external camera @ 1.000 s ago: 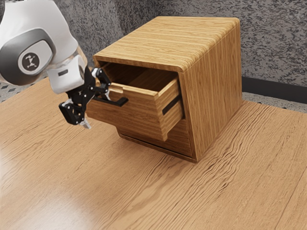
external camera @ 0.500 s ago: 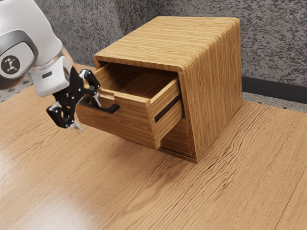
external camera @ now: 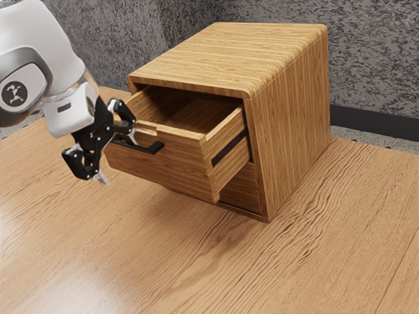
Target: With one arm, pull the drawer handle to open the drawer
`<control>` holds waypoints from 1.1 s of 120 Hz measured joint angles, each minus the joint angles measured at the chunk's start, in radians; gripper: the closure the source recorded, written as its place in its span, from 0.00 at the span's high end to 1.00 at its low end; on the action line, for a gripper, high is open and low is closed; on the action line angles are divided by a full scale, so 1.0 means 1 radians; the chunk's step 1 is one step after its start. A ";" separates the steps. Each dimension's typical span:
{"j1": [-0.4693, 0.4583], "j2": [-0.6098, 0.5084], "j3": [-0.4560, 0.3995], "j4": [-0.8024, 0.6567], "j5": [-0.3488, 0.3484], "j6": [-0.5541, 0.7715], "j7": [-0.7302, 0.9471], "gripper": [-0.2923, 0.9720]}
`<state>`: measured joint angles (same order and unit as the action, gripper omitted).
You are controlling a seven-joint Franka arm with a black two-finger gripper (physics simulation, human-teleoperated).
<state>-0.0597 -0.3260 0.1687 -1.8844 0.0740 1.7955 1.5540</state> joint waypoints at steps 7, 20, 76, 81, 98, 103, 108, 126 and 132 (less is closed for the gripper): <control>0.000 -0.014 0.002 -0.013 0.000 0.000 0.000 0.76; -0.001 -0.038 0.005 -0.037 0.000 0.000 0.000 0.77; -0.010 -0.136 0.021 -0.127 0.000 -0.001 -0.001 0.74; -0.012 -0.144 0.023 -0.125 0.000 -0.004 0.000 0.68; 0.000 -0.174 0.002 0.001 0.000 -0.038 0.001 0.69; 0.001 -0.178 -0.019 0.057 -0.002 -0.059 0.000 0.71; 0.002 -0.173 -0.041 0.119 -0.004 -0.078 -0.004 0.72; -0.004 -0.135 -0.065 0.228 -0.013 -0.155 -0.152 0.74; -0.006 -0.058 -0.079 0.312 -0.016 -0.222 -0.255 0.74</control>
<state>-0.0653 -0.3841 0.0902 -1.5729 0.0580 1.5734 1.2987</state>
